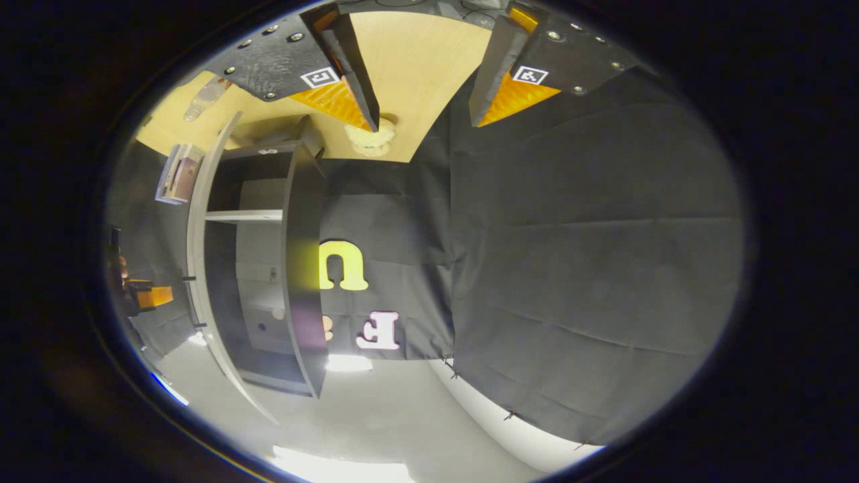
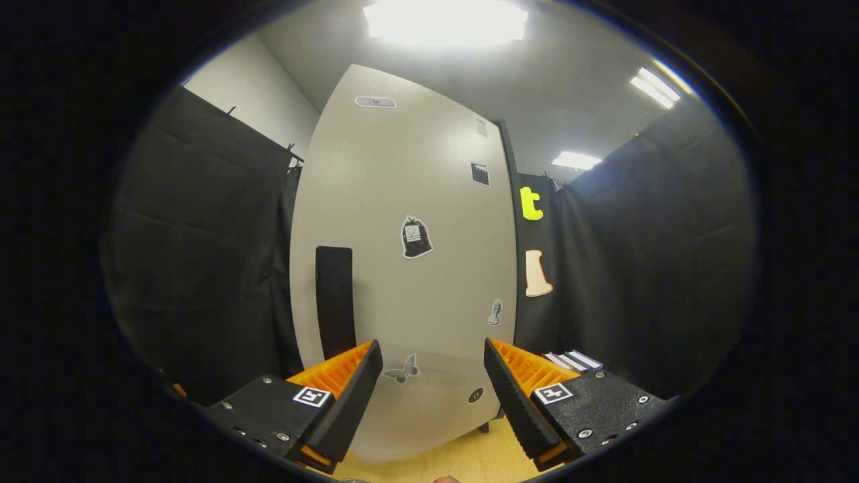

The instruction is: Open the cabinet door with the right hand, grasp the bottle in the cabinet with the left hand and place it on the coaster, then close the cabinet door with the right hand.

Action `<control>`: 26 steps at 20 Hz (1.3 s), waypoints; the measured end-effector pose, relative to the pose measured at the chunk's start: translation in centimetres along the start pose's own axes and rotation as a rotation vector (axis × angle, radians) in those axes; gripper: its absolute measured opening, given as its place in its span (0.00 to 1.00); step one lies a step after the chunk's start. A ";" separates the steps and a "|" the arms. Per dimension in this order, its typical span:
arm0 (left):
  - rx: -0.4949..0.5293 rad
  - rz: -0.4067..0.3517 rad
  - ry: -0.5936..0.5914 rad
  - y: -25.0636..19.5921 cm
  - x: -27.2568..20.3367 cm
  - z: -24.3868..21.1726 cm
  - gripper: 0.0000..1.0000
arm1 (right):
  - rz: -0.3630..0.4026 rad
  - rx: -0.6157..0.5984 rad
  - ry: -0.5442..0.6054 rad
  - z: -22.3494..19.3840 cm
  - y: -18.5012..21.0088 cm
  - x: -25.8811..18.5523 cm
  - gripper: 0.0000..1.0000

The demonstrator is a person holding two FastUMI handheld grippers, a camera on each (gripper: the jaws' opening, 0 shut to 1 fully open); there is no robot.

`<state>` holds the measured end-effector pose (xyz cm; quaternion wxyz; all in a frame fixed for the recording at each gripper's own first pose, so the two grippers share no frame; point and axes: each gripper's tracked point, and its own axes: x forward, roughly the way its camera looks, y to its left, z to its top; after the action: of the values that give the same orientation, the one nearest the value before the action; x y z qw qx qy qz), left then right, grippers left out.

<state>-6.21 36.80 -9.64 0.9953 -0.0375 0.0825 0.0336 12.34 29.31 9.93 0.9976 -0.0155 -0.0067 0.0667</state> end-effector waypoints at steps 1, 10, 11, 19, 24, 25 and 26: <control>0.000 -0.003 -0.003 0.0 0.0 0.1 0.75 | 0.000 -0.003 0.001 0.0 0.0 0.0 0.94; -0.018 -0.087 -0.054 -2.0 -1.7 5.1 0.77 | -0.029 -0.030 -0.001 -0.3 -1.6 -1.0 0.94; -0.015 -0.096 -0.056 -3.0 -1.6 5.7 0.74 | -0.031 -0.029 0.007 -0.5 -1.9 -1.1 0.94; 0.001 -0.184 -0.099 -13.3 -1.3 8.0 0.79 | -0.066 -0.012 0.023 -0.8 -4.0 -2.4 0.94; 0.011 -0.200 -0.103 -17.5 -2.6 8.6 0.80 | -0.061 -0.003 0.024 -0.9 -4.9 -2.6 0.94; 0.015 -0.203 -0.104 -18.2 -2.7 8.8 0.79 | -0.058 0.000 0.024 -0.9 -4.9 -2.6 0.94; 0.018 -0.207 -0.107 -19.1 -2.7 9.1 0.77 | -0.054 0.003 0.023 -1.0 -5.0 -2.6 0.94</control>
<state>-6.02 18.39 1.05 0.9968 -0.0351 0.0250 -0.0680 10.47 23.99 9.09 0.9991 -0.0144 0.0047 0.0395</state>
